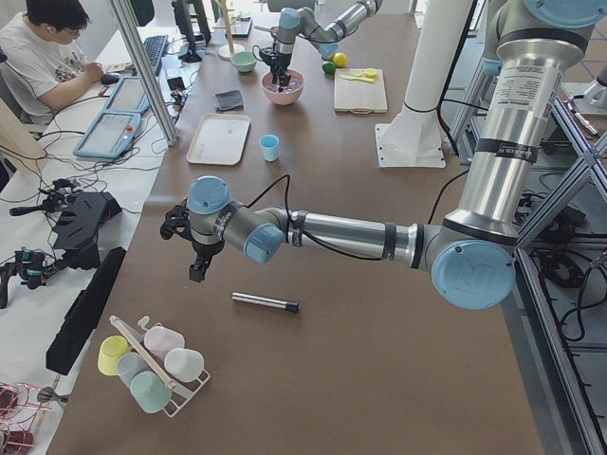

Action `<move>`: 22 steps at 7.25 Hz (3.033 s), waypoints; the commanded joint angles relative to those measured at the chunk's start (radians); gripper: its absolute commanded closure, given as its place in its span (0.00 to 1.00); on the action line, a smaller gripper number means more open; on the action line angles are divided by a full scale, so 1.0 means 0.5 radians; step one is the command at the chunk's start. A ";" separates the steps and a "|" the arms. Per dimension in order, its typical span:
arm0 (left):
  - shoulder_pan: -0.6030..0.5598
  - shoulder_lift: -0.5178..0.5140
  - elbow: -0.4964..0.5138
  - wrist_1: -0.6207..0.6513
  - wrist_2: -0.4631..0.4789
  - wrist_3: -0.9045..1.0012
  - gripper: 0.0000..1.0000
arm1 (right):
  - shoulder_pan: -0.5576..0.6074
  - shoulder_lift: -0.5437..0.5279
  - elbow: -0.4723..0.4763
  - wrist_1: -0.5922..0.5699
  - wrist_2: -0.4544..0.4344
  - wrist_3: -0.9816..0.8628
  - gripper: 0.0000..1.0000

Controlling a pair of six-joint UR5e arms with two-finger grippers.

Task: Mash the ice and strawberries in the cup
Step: 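Lower the right gripper into the bowl and grasp an ice cube, then carry the ice cube with the right gripper over the light-blue cup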

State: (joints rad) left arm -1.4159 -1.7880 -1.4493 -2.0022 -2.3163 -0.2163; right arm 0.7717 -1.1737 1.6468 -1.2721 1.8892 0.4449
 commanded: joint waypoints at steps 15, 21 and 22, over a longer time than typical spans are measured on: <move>0.009 -0.001 0.012 -0.002 0.000 0.000 0.03 | -0.177 0.938 -0.191 -0.647 -0.108 0.854 1.00; 0.009 -0.001 0.067 -0.061 0.000 0.000 0.03 | -0.482 1.298 -0.575 -0.601 -0.465 1.242 1.00; 0.009 -0.001 0.079 -0.085 0.000 0.000 0.03 | -0.503 1.301 -0.663 -0.491 -0.532 1.306 1.00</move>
State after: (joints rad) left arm -1.4112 -1.7886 -1.4164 -2.0346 -2.3163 -0.2163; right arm 0.5348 -0.5321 1.3589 -1.5654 1.6552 1.0688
